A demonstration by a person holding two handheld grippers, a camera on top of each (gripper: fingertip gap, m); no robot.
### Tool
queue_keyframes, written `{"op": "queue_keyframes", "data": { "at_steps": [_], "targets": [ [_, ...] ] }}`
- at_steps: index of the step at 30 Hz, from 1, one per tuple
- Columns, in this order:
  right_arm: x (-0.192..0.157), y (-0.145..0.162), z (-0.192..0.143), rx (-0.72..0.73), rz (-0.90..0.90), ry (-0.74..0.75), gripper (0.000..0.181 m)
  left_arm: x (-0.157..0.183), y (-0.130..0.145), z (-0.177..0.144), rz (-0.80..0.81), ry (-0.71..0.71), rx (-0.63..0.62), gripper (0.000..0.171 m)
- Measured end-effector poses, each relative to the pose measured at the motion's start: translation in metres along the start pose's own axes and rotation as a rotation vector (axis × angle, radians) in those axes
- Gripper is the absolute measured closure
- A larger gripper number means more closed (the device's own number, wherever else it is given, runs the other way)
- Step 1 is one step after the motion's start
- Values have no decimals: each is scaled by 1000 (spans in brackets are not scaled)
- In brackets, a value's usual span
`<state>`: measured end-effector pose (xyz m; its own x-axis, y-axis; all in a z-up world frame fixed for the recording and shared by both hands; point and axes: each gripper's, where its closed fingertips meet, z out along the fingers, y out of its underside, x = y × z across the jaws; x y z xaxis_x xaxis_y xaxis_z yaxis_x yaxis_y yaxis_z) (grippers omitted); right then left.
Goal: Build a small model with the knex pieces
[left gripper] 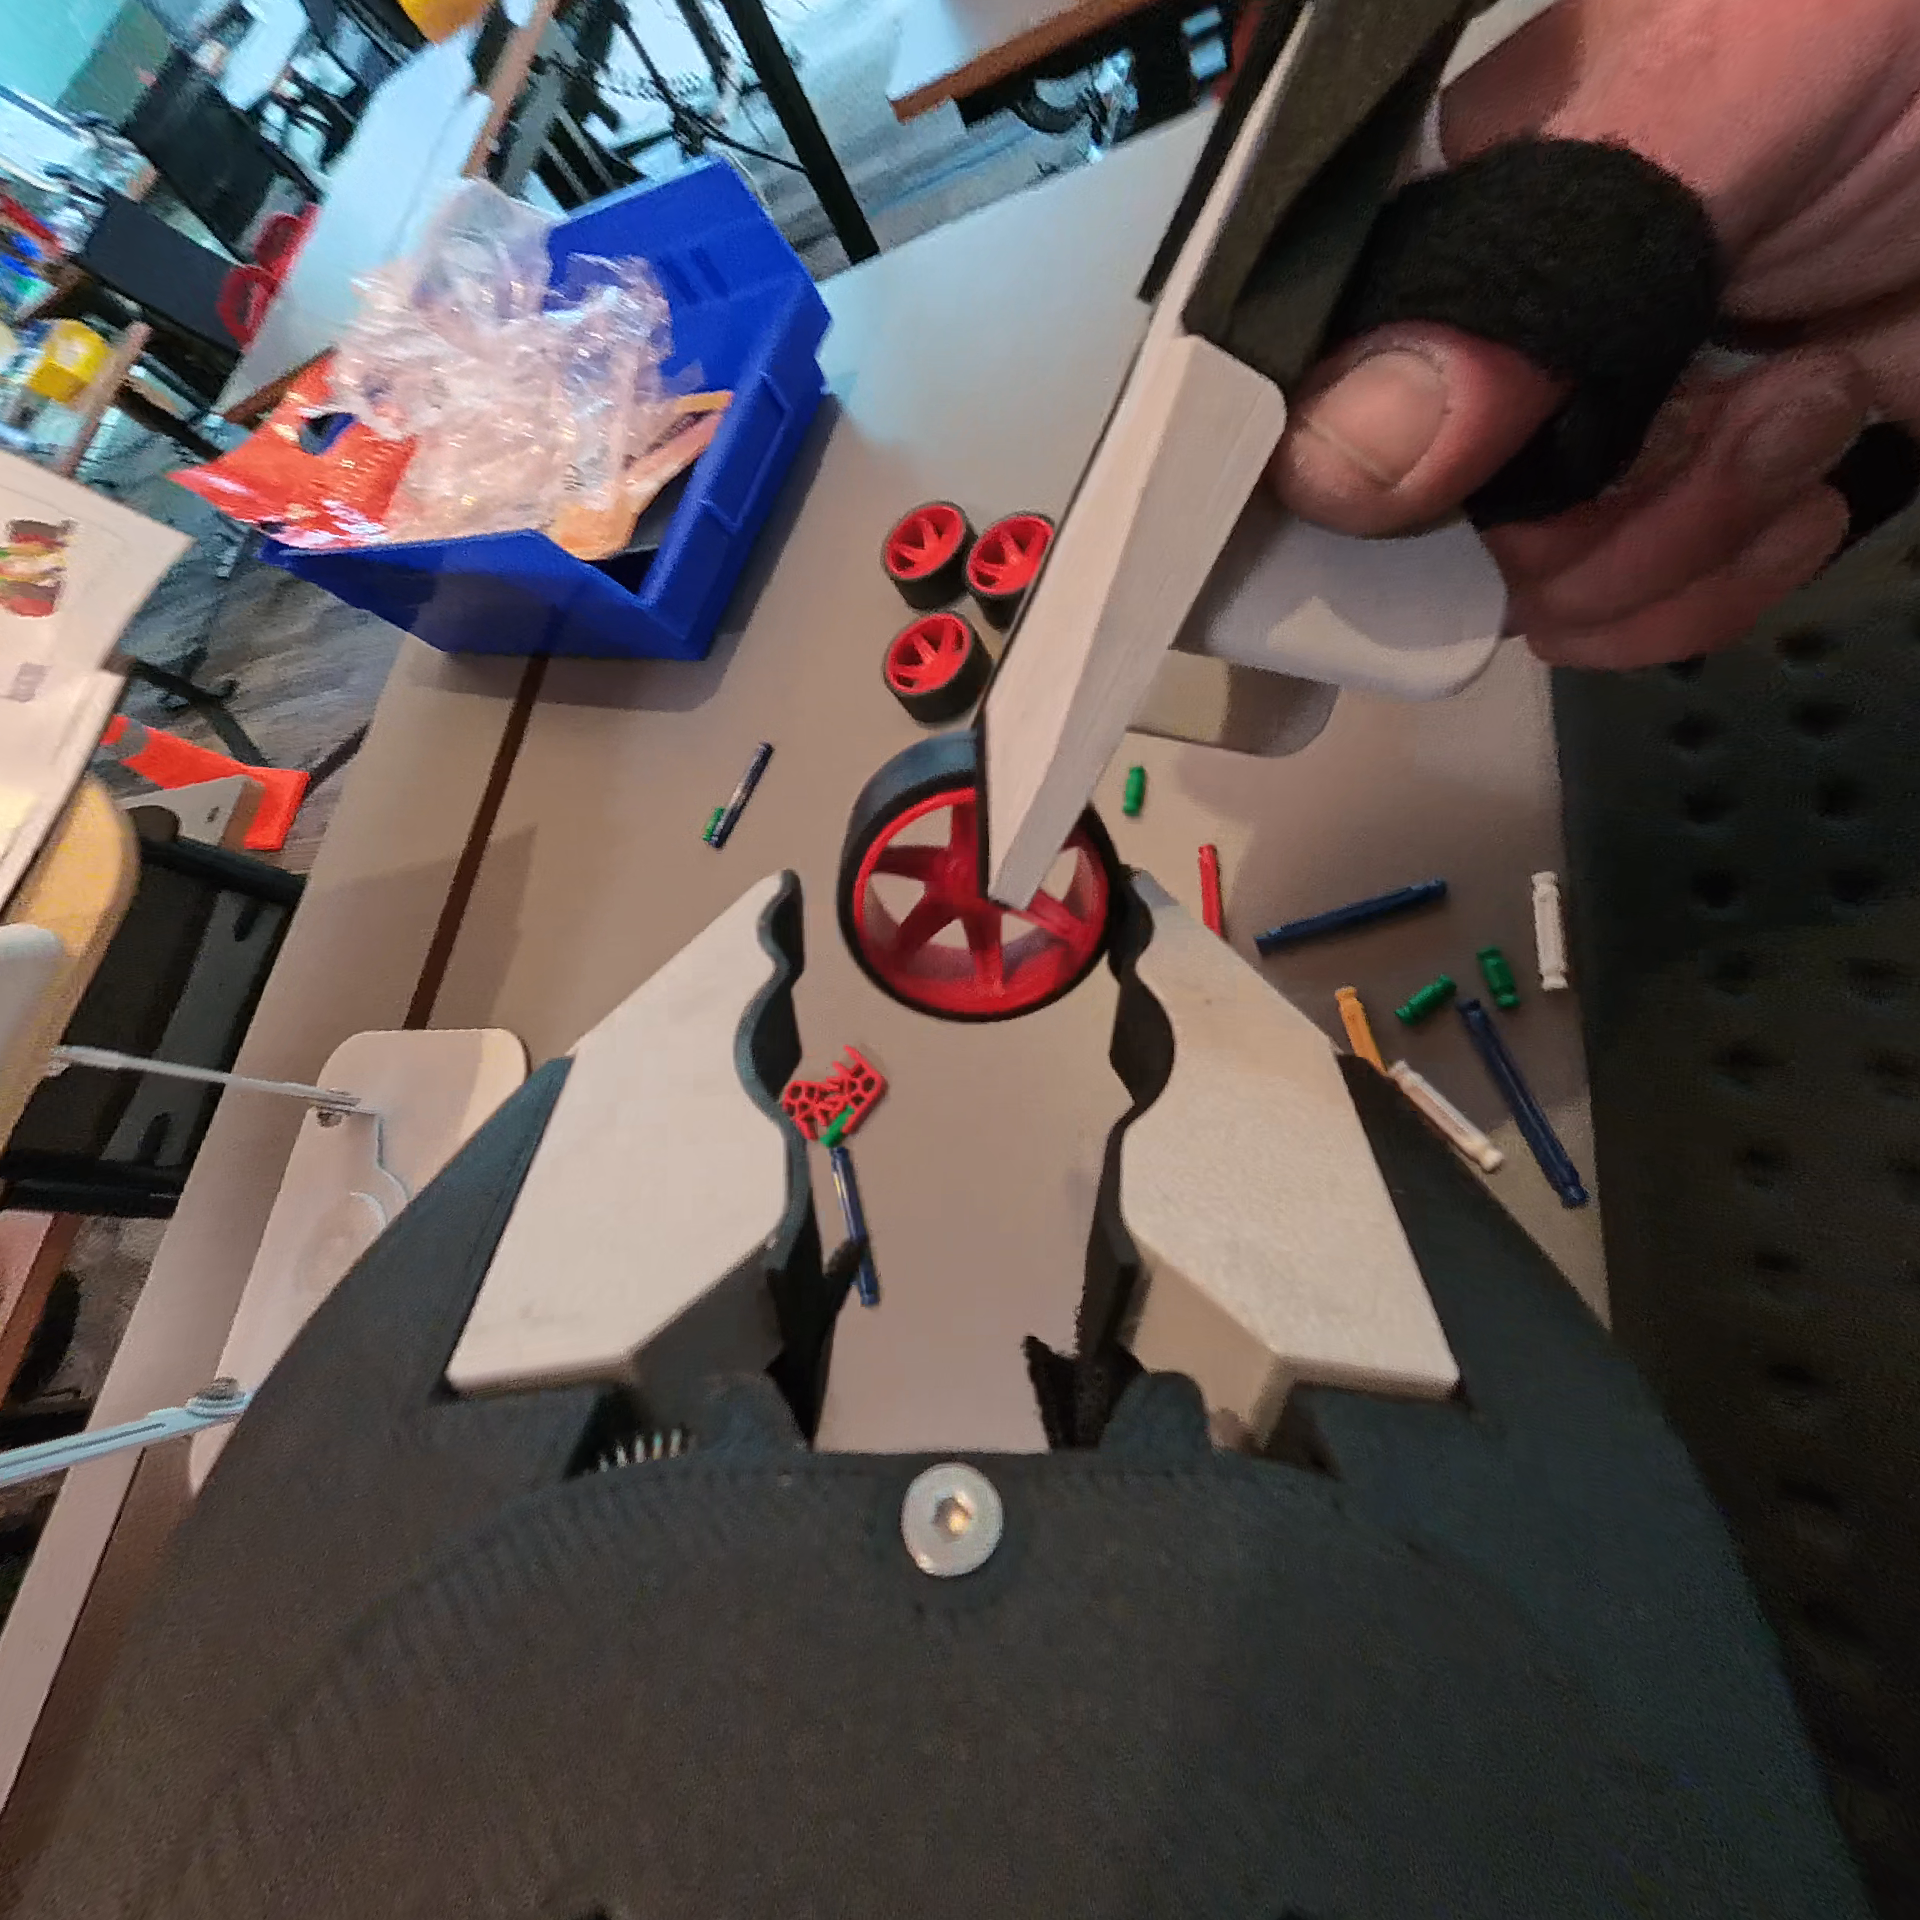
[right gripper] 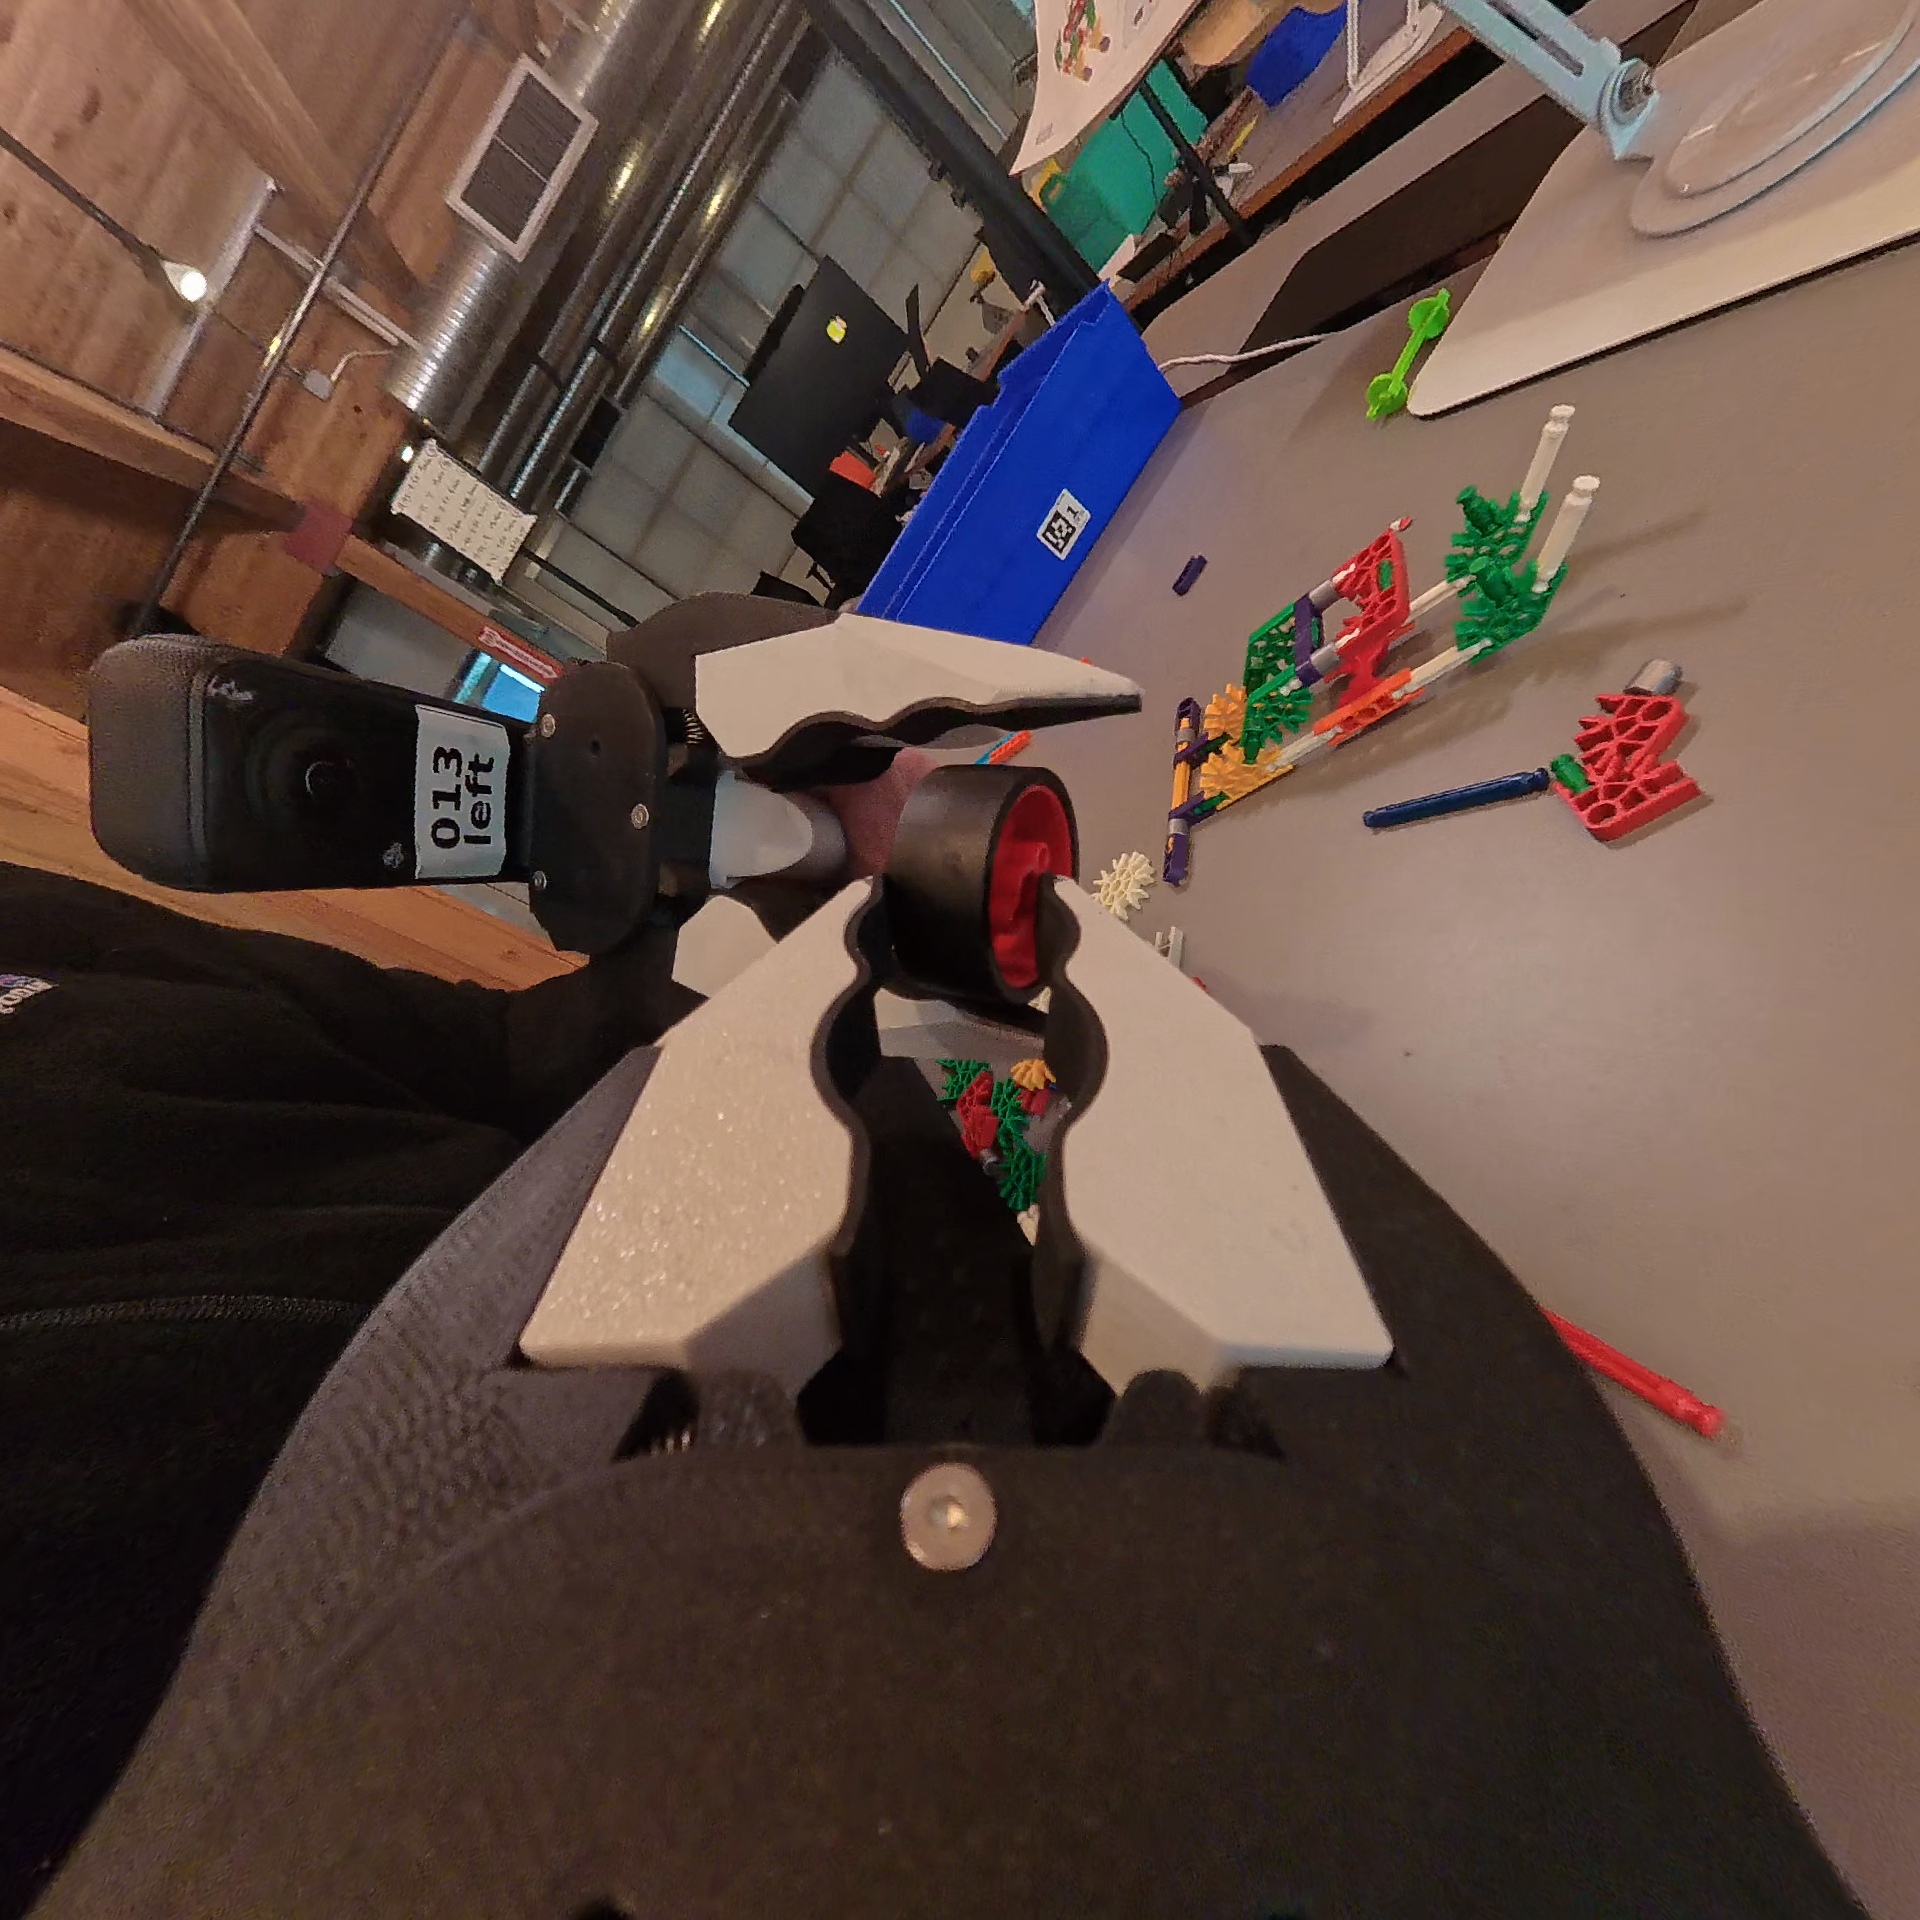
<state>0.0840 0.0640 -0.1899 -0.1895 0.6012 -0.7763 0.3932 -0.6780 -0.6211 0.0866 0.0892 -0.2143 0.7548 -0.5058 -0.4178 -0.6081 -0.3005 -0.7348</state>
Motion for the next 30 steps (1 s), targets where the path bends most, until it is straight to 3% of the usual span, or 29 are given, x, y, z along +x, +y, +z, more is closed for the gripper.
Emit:
{"op": "queue_keyframes", "data": {
  "at_steps": [5, 8, 12, 14, 18, 21, 26, 30],
  "targets": [
    [-3, -3, 1, -42, -49, 20, 157, -1, -3, -2, -17, -49, 38, 125],
    [-8, -8, 4, -28, -13, -42, 155, -5, -5, -6, -73, -63, 58, 125],
    [-19, -24, 5, 33, -22, -98, 128, -18, -10, -21, -271, -44, 165, 125],
    [-25, -37, 1, 86, -25, -128, 120, -29, -8, -34, -456, 5, 260, 126],
    [-29, -44, -1, 68, -63, -155, 123, -45, -27, -83, -822, 270, 671, 126],
    [-37, -45, 2, 57, -88, -190, 126, -57, -25, -111, -1004, 426, 893, 127],
    [-51, -37, 14, -10, -240, -163, 123, -57, -20, -131, -1079, 549, 1023, 127],
    [-54, -31, 25, -82, -532, -16, 115, -48, -20, -134, -1100, 629, 1027, 127]
  ]
}}
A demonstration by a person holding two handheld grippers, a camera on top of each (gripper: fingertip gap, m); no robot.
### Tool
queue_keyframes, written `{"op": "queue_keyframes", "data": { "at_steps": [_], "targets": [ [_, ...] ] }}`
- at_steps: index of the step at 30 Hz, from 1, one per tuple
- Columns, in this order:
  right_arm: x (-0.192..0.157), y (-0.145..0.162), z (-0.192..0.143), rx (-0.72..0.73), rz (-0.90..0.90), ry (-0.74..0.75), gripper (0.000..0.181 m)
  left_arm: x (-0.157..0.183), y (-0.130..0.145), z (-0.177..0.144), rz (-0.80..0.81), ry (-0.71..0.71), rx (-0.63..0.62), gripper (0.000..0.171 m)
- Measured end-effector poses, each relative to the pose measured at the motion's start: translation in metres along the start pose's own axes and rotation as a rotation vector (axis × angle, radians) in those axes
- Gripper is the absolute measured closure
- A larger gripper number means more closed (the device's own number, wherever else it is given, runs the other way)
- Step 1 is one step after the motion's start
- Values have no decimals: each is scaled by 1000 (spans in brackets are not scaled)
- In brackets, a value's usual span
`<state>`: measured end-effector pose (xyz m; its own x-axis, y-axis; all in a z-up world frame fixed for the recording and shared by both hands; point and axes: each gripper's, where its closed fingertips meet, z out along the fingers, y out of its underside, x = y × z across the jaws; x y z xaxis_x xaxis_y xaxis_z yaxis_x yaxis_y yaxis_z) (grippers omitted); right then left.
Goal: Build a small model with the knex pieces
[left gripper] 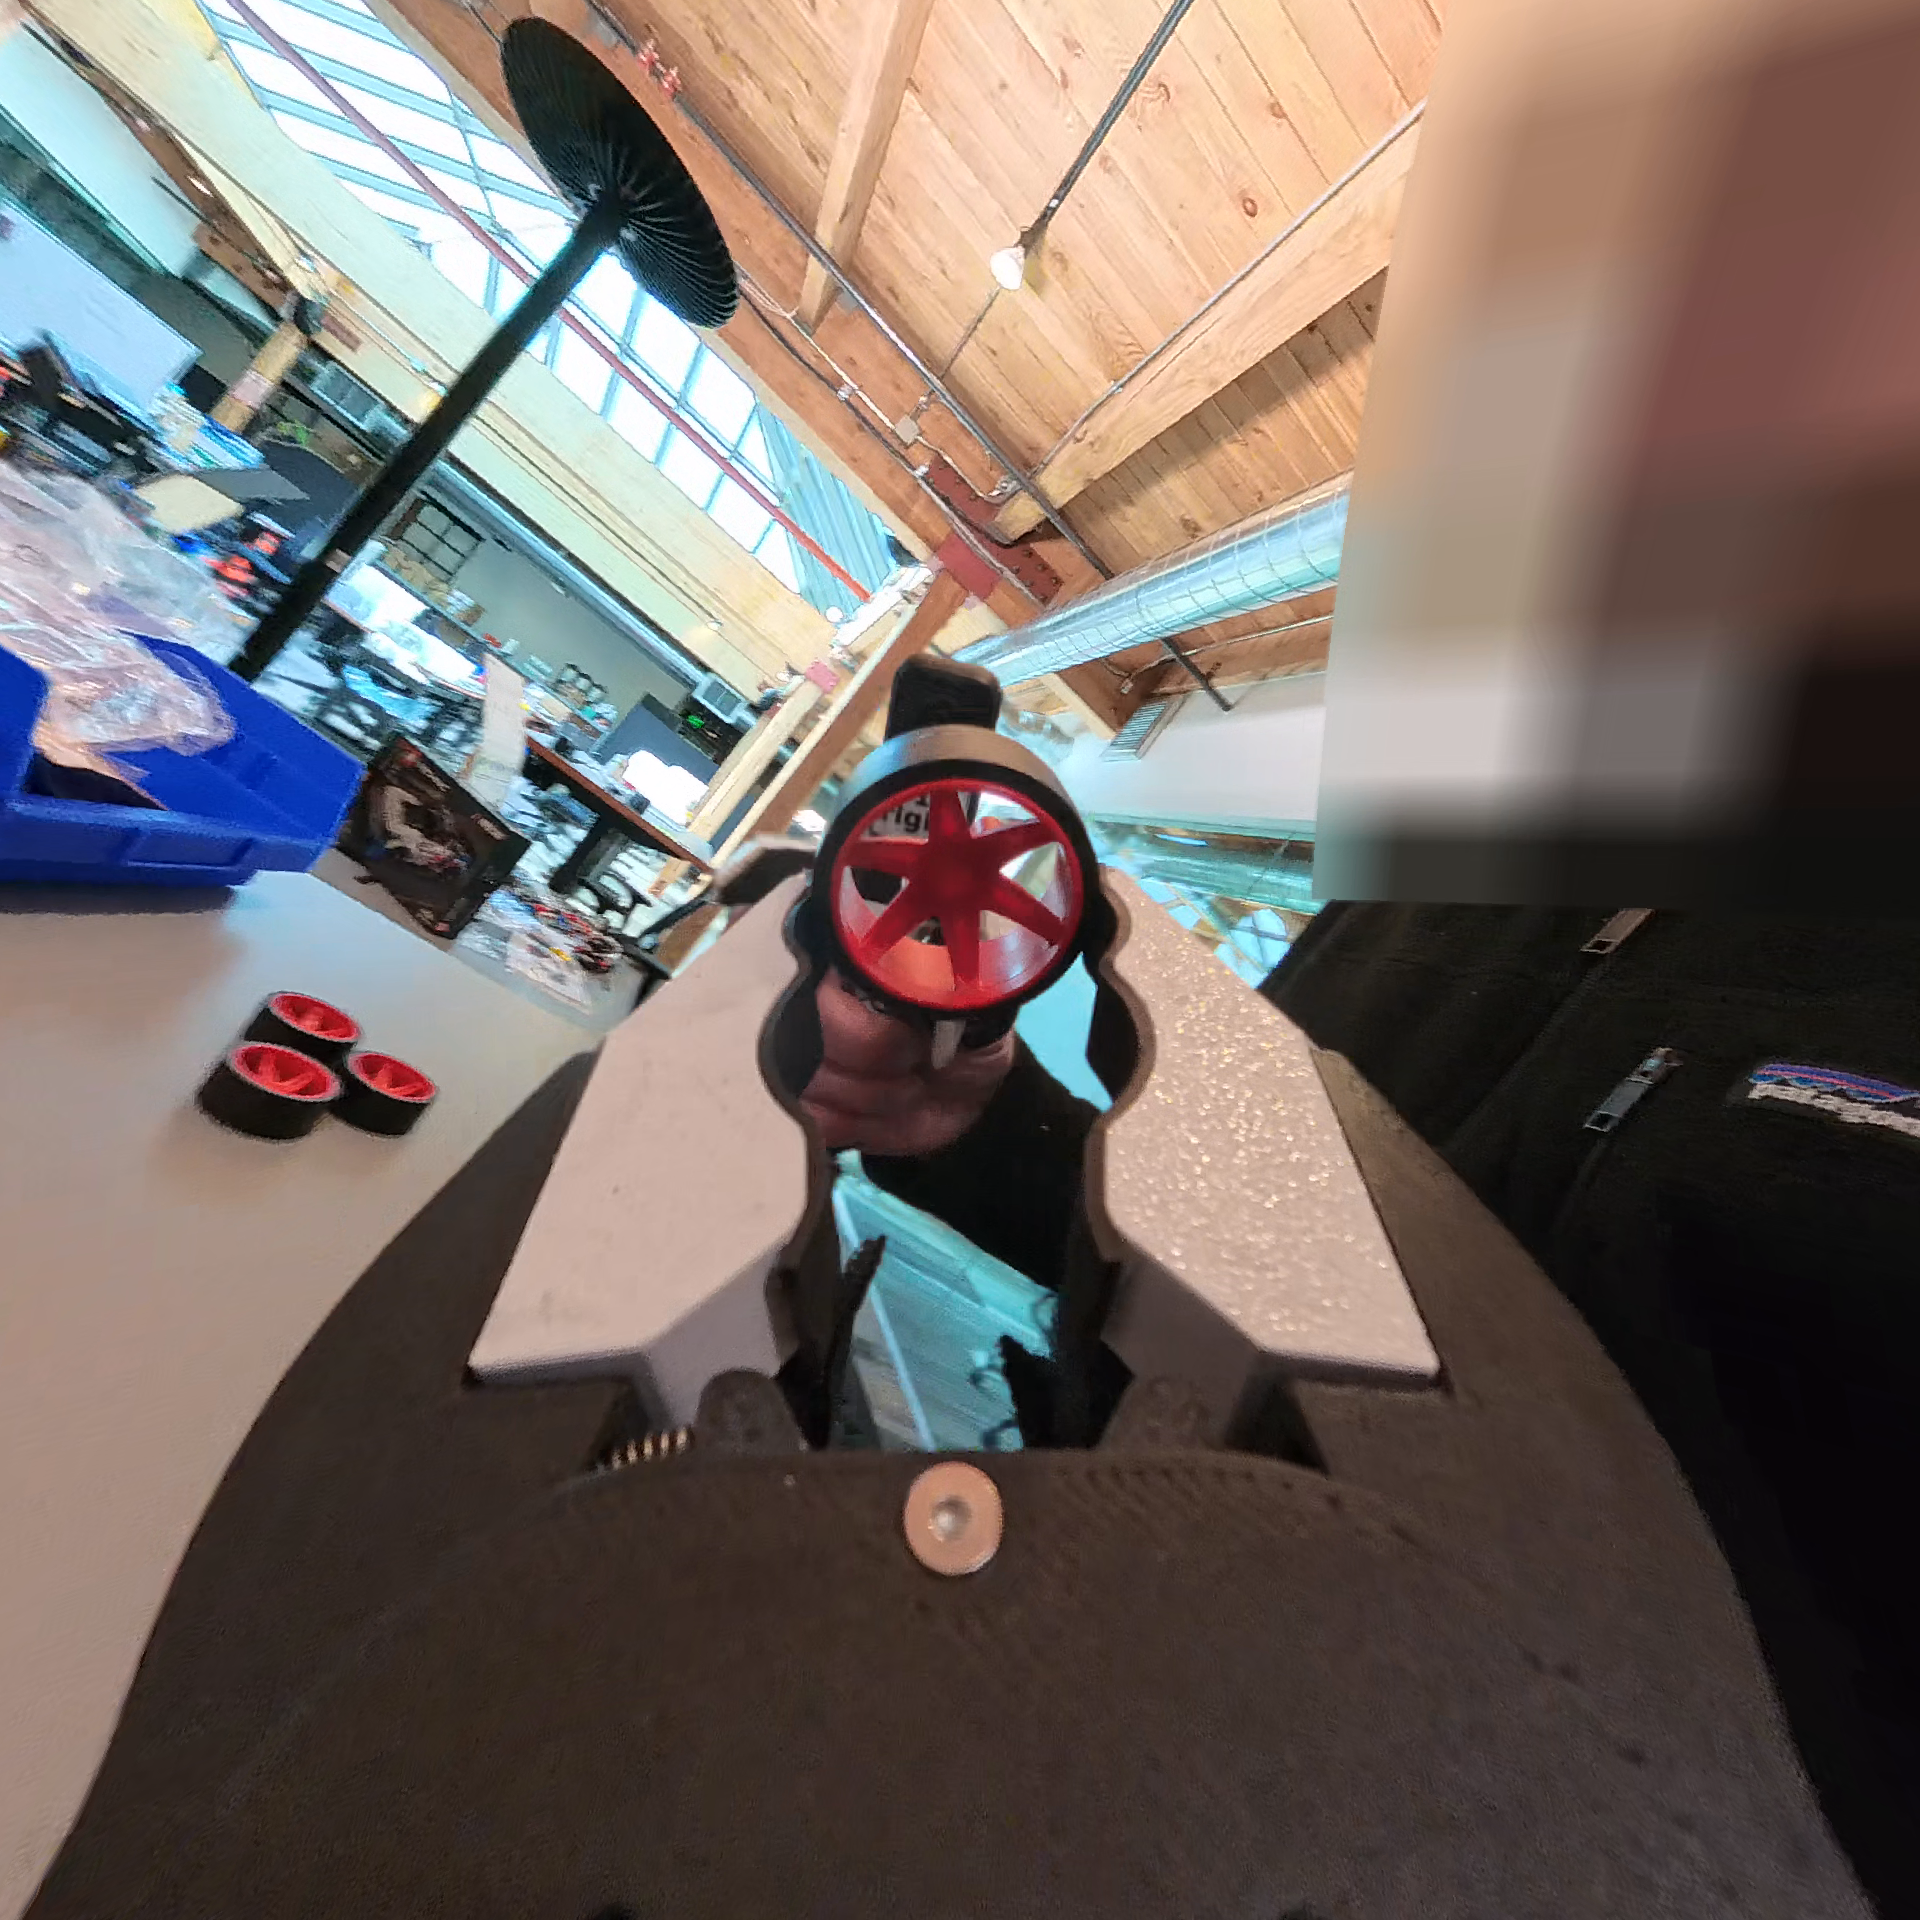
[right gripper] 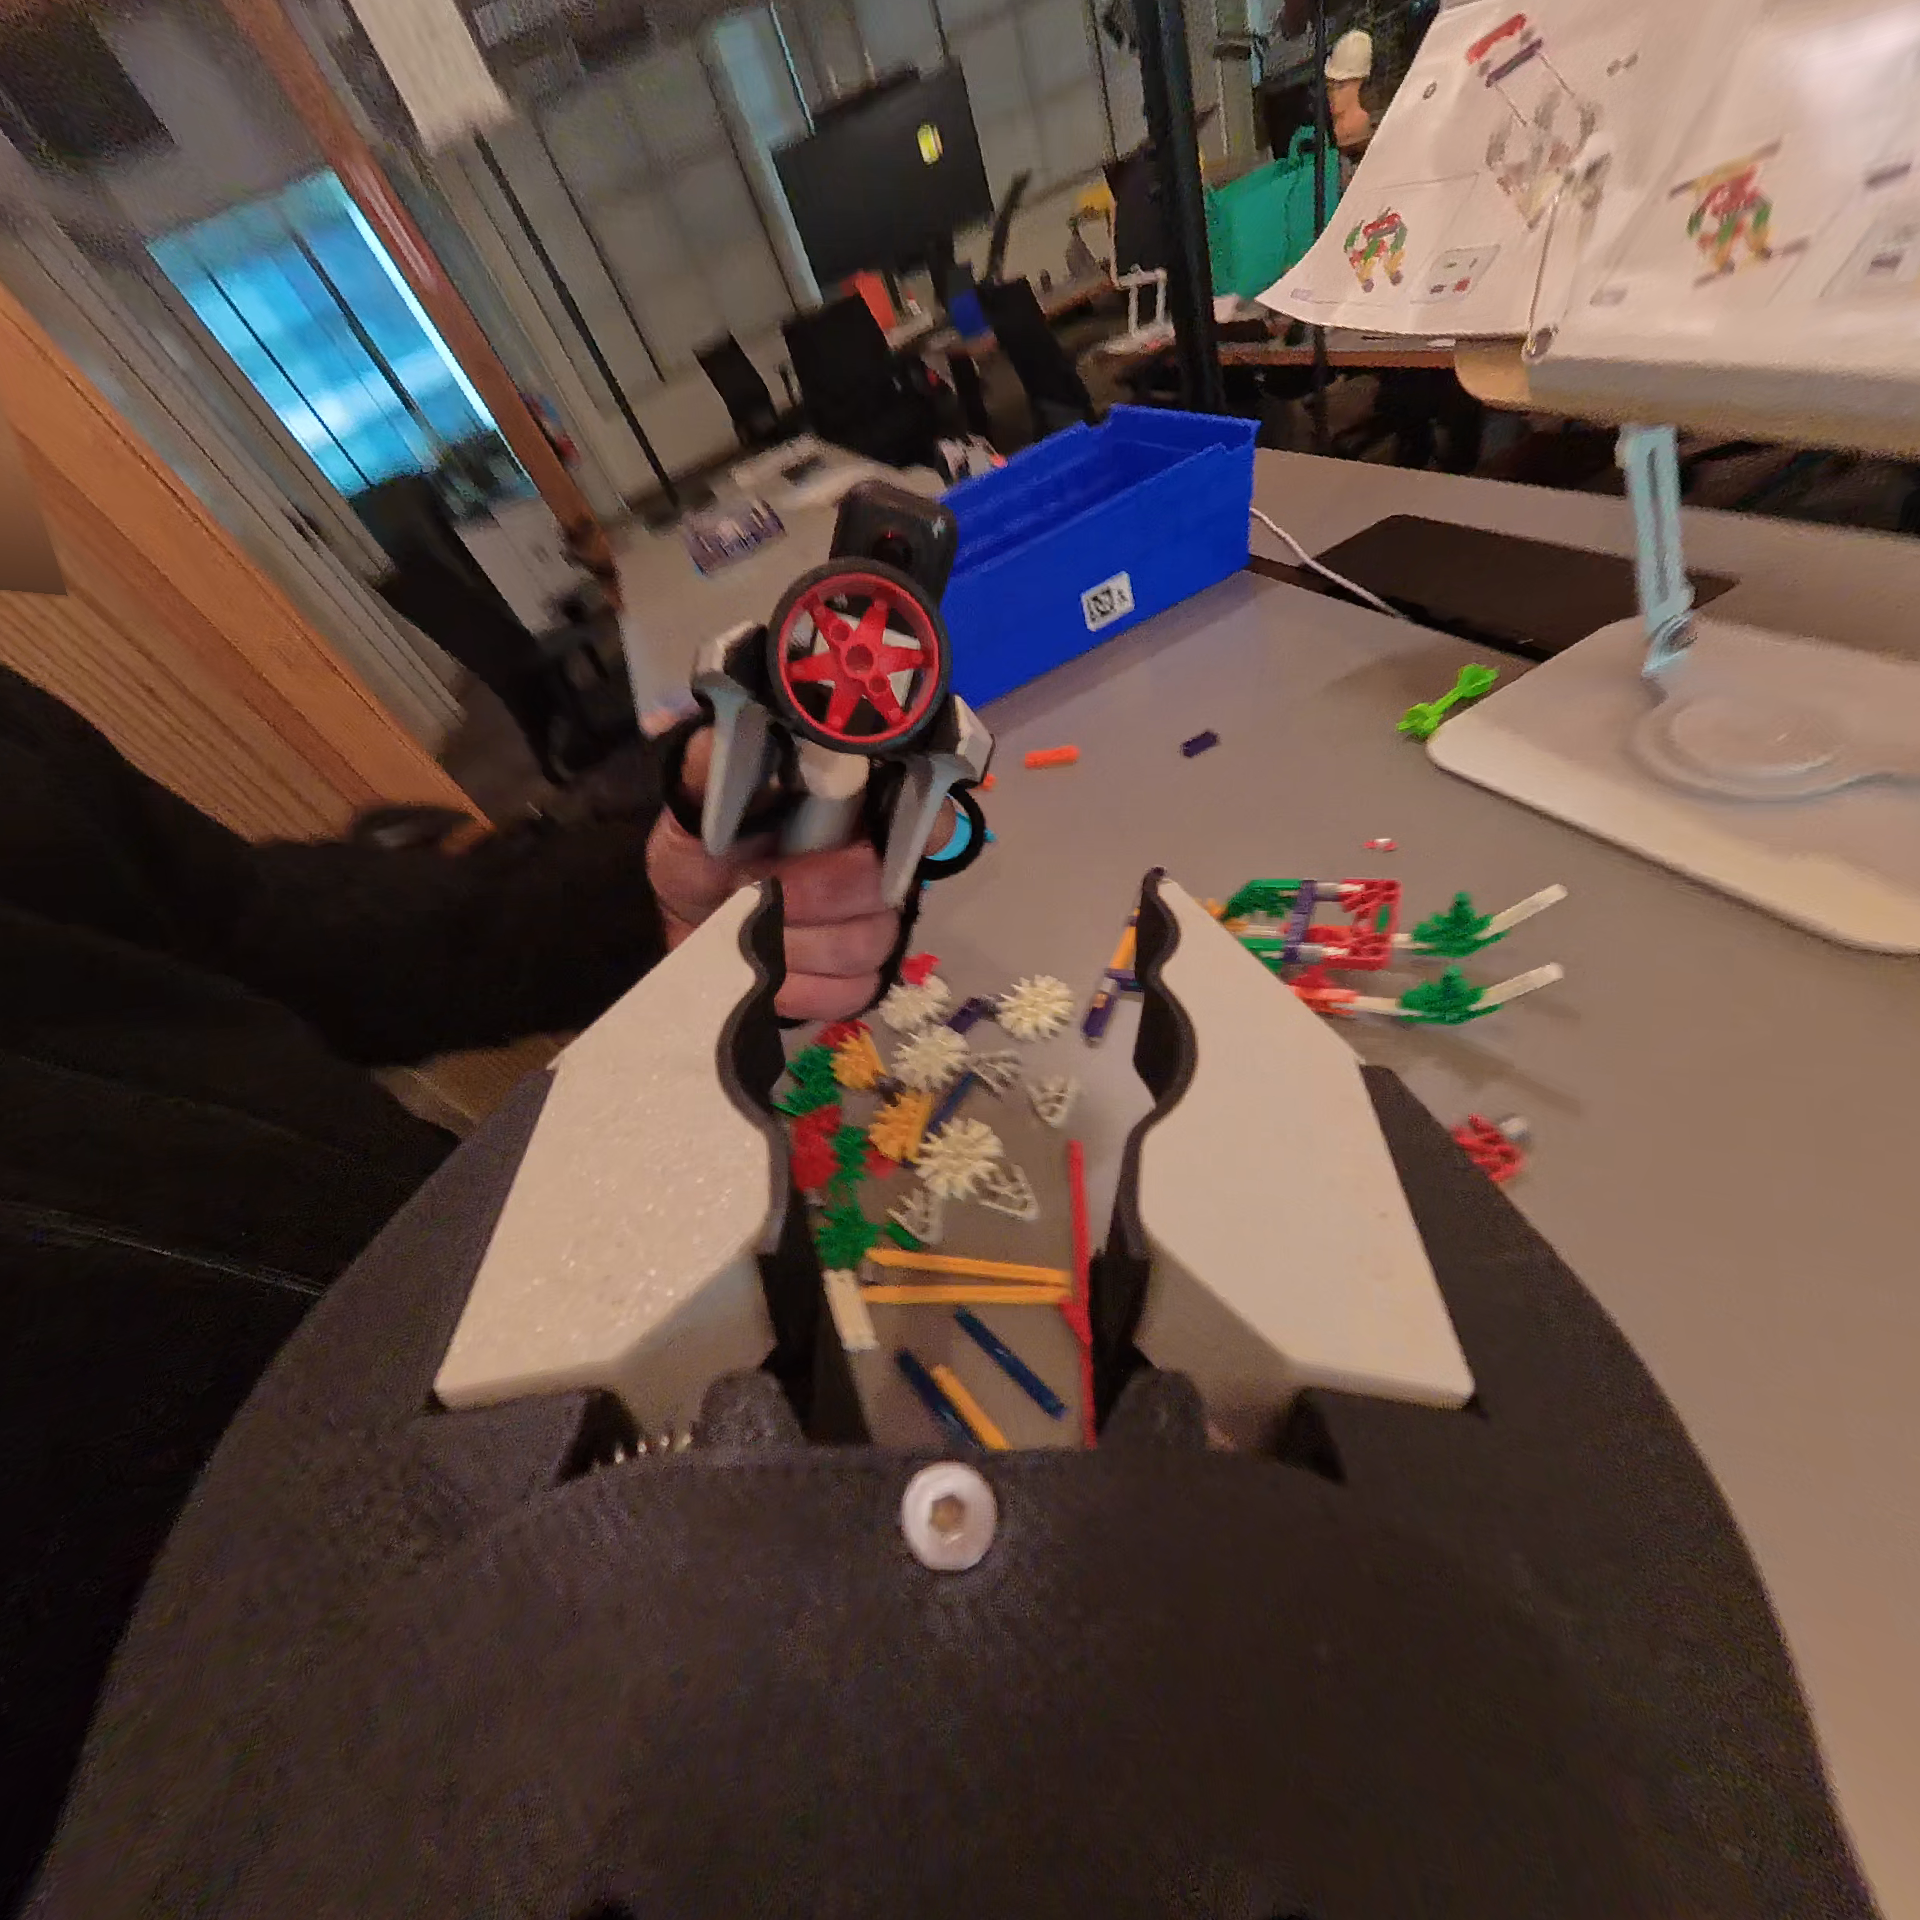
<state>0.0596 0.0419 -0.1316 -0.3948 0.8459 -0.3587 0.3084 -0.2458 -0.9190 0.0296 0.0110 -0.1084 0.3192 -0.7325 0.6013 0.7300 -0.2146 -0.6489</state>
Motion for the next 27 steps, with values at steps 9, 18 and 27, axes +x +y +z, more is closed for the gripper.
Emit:
{"op": "queue_keyframes", "data": {
  "at_steps": [9, 18, 27],
  "targets": [
    [-43, 29, 34, -262, -548, -3, 132, 14, 64, 14, -243, 129, -208, 127],
    [-48, 56, 49, -317, -468, -55, 137, 4, 70, -16, -354, -3, -52, 118],
    [-62, 63, 77, -331, -485, -140, 137, 11, 68, -39, -279, -86, -77, 126]
  ]
}}
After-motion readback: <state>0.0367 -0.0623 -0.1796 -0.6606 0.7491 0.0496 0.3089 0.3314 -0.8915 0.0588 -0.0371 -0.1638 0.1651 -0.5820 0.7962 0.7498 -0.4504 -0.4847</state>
